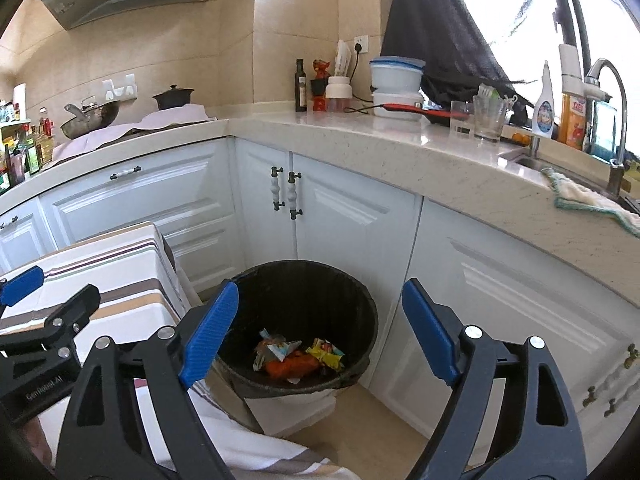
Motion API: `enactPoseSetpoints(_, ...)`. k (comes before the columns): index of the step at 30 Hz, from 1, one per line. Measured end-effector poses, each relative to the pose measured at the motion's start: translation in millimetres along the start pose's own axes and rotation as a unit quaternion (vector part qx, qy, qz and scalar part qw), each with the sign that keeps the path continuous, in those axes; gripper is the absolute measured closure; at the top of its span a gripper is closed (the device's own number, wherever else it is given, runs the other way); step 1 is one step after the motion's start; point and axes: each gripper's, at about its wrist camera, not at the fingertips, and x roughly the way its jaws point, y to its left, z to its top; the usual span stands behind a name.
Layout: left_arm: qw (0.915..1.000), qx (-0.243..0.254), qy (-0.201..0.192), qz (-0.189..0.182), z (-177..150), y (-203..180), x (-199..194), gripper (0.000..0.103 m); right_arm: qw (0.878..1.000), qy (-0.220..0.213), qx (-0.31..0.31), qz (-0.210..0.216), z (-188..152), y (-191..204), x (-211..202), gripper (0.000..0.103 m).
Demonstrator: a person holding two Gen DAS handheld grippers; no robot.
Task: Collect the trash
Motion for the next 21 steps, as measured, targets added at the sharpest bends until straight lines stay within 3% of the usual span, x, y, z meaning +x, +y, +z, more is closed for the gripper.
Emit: enactPoseSetpoints(21, 0.9998, -0.017, -0.008, 0.004, -5.1, 11.1, -15.3, 0.018, 1.000, -0.021, 0.003, -0.008, -2.7, -6.4, -22.2, 0.020)
